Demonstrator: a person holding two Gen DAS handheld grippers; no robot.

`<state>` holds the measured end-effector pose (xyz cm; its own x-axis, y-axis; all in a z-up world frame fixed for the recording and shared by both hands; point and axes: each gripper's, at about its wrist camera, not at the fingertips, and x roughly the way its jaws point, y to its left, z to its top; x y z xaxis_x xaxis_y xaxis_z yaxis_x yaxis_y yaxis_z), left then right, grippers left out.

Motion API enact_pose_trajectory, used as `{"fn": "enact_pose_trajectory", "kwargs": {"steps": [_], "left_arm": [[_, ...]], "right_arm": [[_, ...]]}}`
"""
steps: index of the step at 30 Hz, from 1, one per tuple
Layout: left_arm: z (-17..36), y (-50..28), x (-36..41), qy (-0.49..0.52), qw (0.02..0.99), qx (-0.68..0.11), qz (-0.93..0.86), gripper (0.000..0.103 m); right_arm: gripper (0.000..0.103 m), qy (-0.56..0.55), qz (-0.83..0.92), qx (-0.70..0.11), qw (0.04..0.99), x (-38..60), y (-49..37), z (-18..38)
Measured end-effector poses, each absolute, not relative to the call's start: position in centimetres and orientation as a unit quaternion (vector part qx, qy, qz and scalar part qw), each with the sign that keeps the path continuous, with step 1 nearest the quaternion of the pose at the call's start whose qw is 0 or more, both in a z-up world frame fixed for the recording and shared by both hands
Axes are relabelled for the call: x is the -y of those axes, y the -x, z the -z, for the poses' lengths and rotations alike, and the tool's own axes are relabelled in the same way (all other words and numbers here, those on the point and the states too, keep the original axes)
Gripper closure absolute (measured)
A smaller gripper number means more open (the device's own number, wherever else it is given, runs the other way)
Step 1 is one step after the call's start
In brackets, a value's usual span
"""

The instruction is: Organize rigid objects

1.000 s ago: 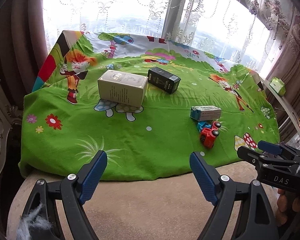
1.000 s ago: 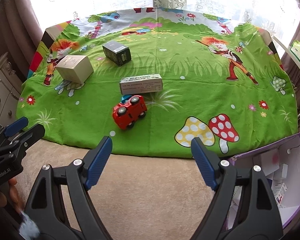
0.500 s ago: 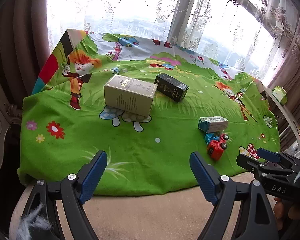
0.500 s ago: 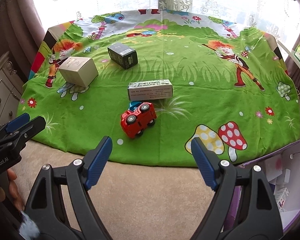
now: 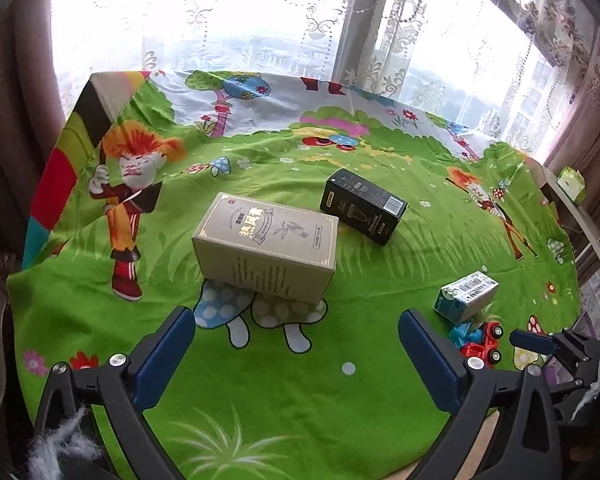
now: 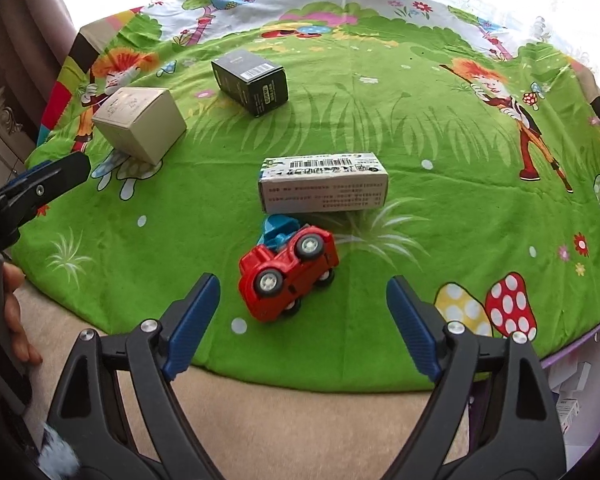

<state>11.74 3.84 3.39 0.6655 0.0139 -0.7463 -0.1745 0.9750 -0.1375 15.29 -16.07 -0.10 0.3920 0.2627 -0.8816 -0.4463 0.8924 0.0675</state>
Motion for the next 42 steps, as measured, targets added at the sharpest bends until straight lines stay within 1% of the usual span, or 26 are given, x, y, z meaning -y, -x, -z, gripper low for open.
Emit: {"fn": "enact_pose_trajectory", "kwargs": {"steps": [6, 9, 13, 14, 16, 20, 21, 22, 23, 25, 27, 28, 31, 33, 35, 39, 42], "left_arm": [[-3.1, -15.1, -3.9, 0.044, 0.905, -0.42, -0.055, 0.0], [-2.7, -16.2, -4.5, 0.033, 0.9, -0.432, -0.055, 0.0], [-1.9, -17.5, -5.3, 0.039, 0.893, -0.445, -0.05, 0.0], [-1.6, -17.7, -5.4, 0.035, 0.892, -0.448, -0.055, 0.0], [-1.1, -18.0, -5.7, 0.039, 0.889, -0.453, -0.048, 0.0], [-0.6, -18.3, -5.6, 0.04, 0.889, -0.455, -0.031, 0.0], [-0.5, -18.3, -5.5, 0.036, 0.889, -0.455, -0.028, 0.002], [-0.5, -18.3, -5.3, 0.033, 0.89, -0.454, -0.026, 0.007], [-0.4, -18.2, -5.2, 0.032, 0.89, -0.454, -0.02, 0.014], [-0.3, -18.3, -4.9, 0.032, 0.889, -0.457, -0.013, 0.022], [-0.1, -18.2, -4.6, 0.028, 0.887, -0.461, -0.006, 0.024], [-0.2, -17.9, -4.5, 0.024, 0.887, -0.46, -0.008, 0.024], [-0.6, -16.7, -4.6, 0.019, 0.887, -0.462, -0.008, 0.012], [-1.1, -16.1, -5.1, 0.03, 0.887, -0.461, -0.001, 0.008], [-2.1, -16.0, -5.6, 0.023, 0.893, -0.45, -0.004, 0.0], [-3.8, -17.4, -5.7, -0.006, 0.897, -0.44, 0.026, 0.0], [-4.1, -18.9, -5.4, -0.042, 0.892, -0.447, 0.047, 0.0]], "right_arm": [[0.016, 0.101, -0.215, -0.514, 0.824, 15.2, -16.7, 0.8], [0.016, 0.107, -0.217, -0.52, 0.82, 14.8, -17.0, 1.3], [0.03, 0.107, -0.216, -0.523, 0.817, 14.7, -17.3, 1.6], [0.032, 0.109, -0.215, -0.522, 0.818, 14.7, -17.3, 1.6], [0.043, 0.109, -0.215, -0.519, 0.82, 14.7, -17.2, 1.5], [0.043, 0.103, -0.218, -0.518, 0.821, 15.0, -17.2, 1.4], [0.043, 0.103, -0.219, -0.517, 0.821, 14.9, -17.1, 1.4], [0.043, 0.104, -0.221, -0.516, 0.821, 14.9, -17.0, 1.3], [0.043, 0.104, -0.221, -0.514, 0.822, 15.0, -16.9, 1.2], [0.043, 0.103, -0.218, -0.511, 0.825, 15.1, -16.6, 0.9], [0.043, 0.1, -0.214, -0.51, 0.827, 15.3, -16.5, 0.6], [0.043, 0.099, -0.213, -0.509, 0.828, 15.4, -16.4, 0.5], [0.043, 0.095, -0.211, -0.505, 0.831, 15.8, -16.0, -0.1], [0.043, 0.09, -0.213, -0.505, 0.832, 16.1, -15.6, -0.4], [0.043, 0.086, -0.216, -0.5, 0.834, 16.5, -15.2, -1.0], [0.043, 0.078, -0.214, -0.494, 0.839, 17.6, -15.1, -1.9], [0.043, 0.068, -0.205, -0.487, 0.846, 18.6, -15.4, -2.7]]}}
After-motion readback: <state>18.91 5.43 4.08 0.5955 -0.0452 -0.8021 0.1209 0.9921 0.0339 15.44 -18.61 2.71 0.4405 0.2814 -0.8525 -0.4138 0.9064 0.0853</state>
